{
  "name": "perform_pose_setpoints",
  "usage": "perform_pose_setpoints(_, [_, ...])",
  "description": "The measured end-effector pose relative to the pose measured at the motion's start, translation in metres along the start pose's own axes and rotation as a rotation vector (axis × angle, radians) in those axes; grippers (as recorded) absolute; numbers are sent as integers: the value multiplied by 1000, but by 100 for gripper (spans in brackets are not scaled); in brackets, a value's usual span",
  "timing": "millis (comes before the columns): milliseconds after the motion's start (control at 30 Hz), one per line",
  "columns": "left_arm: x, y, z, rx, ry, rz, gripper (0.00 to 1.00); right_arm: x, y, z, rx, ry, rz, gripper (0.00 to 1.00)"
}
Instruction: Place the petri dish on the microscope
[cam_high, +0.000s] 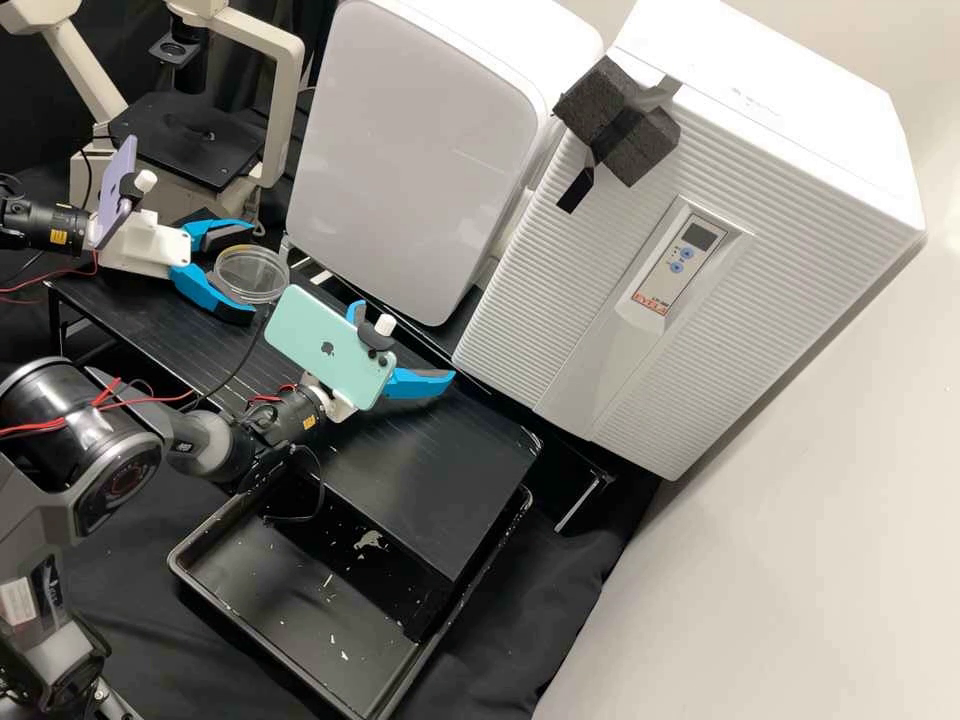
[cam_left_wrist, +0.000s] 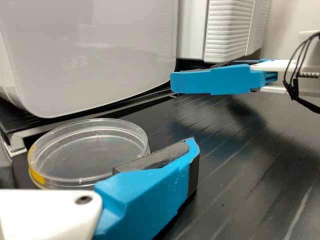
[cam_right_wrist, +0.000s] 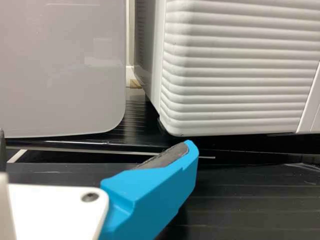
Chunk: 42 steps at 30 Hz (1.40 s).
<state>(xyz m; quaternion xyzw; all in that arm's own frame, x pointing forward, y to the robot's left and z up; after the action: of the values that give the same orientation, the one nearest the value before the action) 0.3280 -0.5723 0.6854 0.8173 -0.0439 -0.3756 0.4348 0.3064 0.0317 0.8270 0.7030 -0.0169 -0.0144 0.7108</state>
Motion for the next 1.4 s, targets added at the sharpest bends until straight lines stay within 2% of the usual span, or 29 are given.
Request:
perform_pose_setpoints(133, [0, 0, 0, 0, 0, 0, 100, 0, 0, 0, 0, 0, 0, 100])
perform_pose_setpoints(167, [0, 0, 0, -2, 0, 0, 0, 0, 0, 0, 0, 0, 0, 100])
perform_pose_setpoints(633, [1, -2, 0, -46, -6, -1, 0, 0, 0, 0, 0, 0, 0, 100])
perform_pose_setpoints(1400, [1, -2, -1, -52, -6, 1, 0, 0, 0, 0, 0, 0, 0, 100])
